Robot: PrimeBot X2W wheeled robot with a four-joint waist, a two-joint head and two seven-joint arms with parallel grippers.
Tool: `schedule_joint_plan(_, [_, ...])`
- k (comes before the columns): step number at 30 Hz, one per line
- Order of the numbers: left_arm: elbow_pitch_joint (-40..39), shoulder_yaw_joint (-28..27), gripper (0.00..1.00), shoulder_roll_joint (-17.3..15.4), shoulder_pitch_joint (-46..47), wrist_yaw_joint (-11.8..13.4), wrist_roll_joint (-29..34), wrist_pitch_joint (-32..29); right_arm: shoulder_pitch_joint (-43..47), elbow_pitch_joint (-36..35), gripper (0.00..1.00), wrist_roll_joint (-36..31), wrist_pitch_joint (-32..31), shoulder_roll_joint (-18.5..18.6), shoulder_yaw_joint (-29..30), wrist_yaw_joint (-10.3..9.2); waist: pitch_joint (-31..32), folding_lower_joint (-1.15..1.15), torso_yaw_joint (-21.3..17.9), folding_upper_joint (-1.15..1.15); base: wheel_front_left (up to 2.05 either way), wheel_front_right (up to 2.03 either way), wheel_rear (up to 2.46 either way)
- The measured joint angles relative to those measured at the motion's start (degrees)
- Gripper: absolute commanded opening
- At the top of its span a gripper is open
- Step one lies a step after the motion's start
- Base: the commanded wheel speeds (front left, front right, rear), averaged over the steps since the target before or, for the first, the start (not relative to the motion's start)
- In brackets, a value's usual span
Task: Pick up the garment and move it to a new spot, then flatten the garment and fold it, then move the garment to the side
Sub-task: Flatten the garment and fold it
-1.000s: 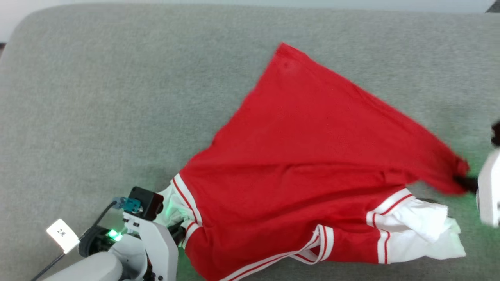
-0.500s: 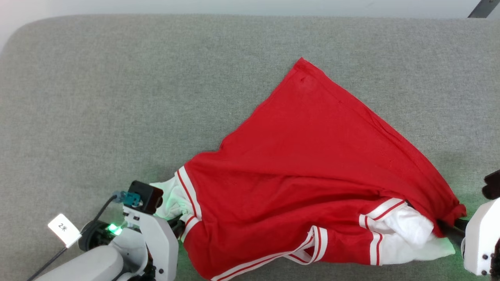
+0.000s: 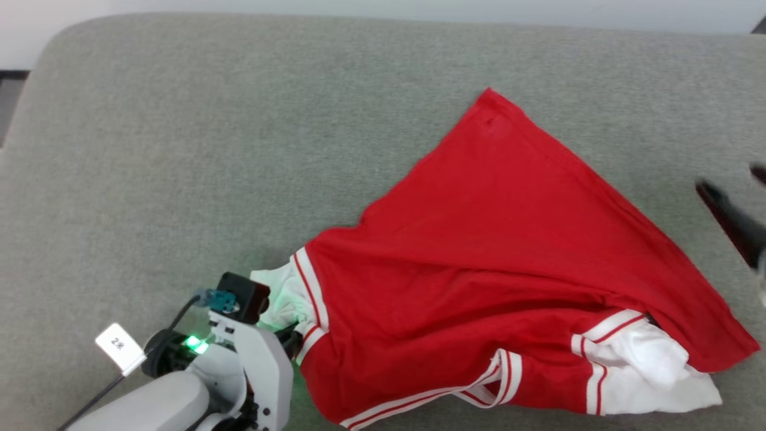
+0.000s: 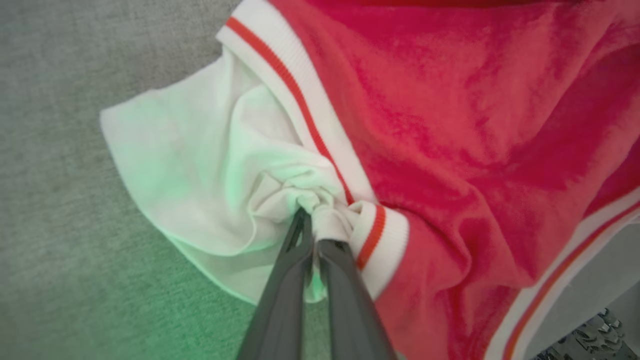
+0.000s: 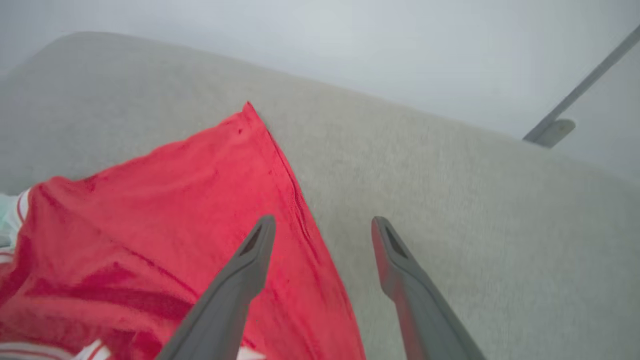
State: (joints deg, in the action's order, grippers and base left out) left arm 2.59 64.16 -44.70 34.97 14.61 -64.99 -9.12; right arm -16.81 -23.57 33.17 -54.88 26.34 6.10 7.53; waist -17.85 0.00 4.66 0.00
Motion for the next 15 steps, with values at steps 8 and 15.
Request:
schedule_joint_plan(8, [1.54, 0.77, 0.0, 3.66, 2.56, -1.55, 1.19, -0.36, -19.05, 17.84, 1.0, -2.48, 14.99, 1.67, -16.16, 0.0, -1.44, 0.0, 3.81, 0.0, 0.0, 0.0, 0.0])
schedule_joint_plan(15, [4.2, 1.42, 0.0, 7.67, 5.19, -3.9, 2.13, -0.15, -35.09, 40.11, 1.0, 0.25, 21.08, 1.85, -30.59, 0.0, -3.4, 0.0, 7.87, 0.0, 0.0, 0.0, 0.0])
